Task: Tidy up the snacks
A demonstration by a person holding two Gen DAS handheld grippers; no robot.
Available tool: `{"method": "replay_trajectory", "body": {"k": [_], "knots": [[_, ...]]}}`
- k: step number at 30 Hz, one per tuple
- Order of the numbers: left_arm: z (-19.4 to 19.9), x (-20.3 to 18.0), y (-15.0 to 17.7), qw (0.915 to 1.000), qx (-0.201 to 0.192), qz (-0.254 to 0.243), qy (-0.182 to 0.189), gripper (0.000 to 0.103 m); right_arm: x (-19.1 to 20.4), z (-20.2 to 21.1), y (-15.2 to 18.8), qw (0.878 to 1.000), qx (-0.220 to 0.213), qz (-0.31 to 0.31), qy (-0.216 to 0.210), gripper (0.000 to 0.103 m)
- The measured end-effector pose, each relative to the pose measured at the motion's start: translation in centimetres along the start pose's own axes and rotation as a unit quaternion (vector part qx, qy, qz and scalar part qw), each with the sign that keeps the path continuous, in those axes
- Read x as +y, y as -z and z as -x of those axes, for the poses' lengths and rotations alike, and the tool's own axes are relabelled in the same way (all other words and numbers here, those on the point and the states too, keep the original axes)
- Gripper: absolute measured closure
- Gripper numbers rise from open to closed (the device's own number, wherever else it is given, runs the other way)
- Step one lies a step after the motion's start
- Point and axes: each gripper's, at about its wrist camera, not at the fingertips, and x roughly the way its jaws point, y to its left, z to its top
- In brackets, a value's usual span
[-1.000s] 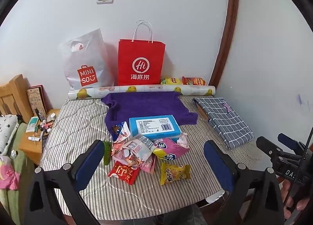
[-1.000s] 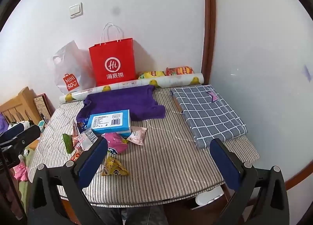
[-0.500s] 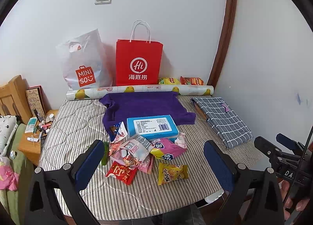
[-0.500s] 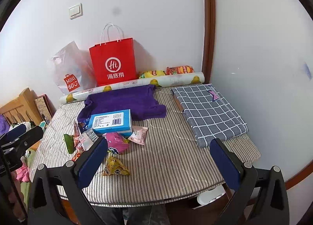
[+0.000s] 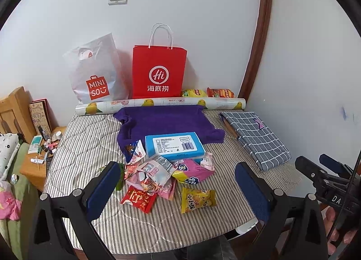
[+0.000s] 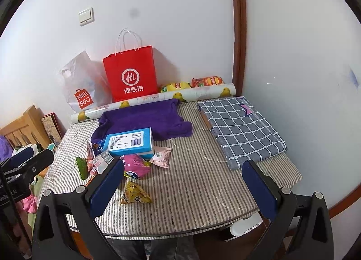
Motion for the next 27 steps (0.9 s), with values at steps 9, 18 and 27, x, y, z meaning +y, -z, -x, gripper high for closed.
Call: {"method": "replay_trajectory", "body": {"k": [9, 18, 27], "knots": [[-0.06, -0.11, 0.13, 1.0000, 0.000, 0.001, 0.001, 0.001, -0.01, -0.02, 0.08, 1.000, -0.001, -0.004, -0.003, 0.001], [-0.12, -0.16, 0.24, 1.0000, 0.000, 0.001, 0.001, 0.001, 0.09, 0.07, 0.31, 1.000, -0.002, -0.005, -0.005, 0.001], [-0.16, -0.31, 0.30, 1.0000, -0.002, 0.000, -0.002, 0.001, 0.00, 0.09, 0.44, 1.000, -0.002, -0.008, -0.006, 0.001]]}}
